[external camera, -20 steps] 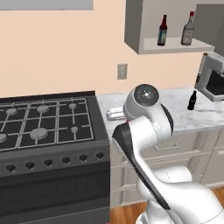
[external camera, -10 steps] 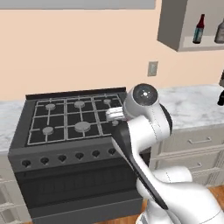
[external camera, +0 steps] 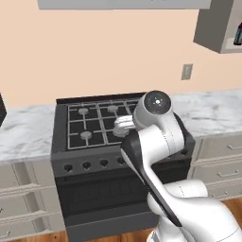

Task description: Sort all alcoholic drinks to one cabinet, and non-alcoholic drinks to the other.

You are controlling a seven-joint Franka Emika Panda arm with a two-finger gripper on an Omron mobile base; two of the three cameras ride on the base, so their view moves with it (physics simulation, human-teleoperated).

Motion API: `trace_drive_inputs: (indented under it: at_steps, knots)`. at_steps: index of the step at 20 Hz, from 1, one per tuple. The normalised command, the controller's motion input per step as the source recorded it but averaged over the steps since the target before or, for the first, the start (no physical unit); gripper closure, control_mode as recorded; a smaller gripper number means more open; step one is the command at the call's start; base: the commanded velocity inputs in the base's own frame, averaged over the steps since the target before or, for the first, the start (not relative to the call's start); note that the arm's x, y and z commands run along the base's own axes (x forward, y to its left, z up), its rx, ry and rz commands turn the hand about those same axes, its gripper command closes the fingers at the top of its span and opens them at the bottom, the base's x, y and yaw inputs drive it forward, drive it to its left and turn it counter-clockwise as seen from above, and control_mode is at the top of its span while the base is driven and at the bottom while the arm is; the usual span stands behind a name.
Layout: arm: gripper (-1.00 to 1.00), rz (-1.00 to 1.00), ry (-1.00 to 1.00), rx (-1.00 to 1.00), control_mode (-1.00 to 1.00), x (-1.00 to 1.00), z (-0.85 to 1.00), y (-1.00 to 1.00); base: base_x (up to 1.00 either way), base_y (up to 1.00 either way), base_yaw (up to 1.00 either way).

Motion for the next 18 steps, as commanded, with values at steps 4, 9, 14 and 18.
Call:
trace_drive_inputs:
  at_steps: [4,9,14,18]
  knots:
    - [1.00,0.00,0.00,0.00,1.00,0.00,0.00,0.00,0.00,0.81,0.00]
    - [1.00,0.00,0.00,0.00,1.00,0.00,0.00,0.00,0.00,0.83,-0.01]
    - [1.00,0.00,0.00,0.00,1.00,0.00,0.00,0.00,0.00,0.76,-0.02]
    - [1.00,0.00,0.00,0.00,1.00,0.00,0.00,0.00,0.06,0.66,-0.03]
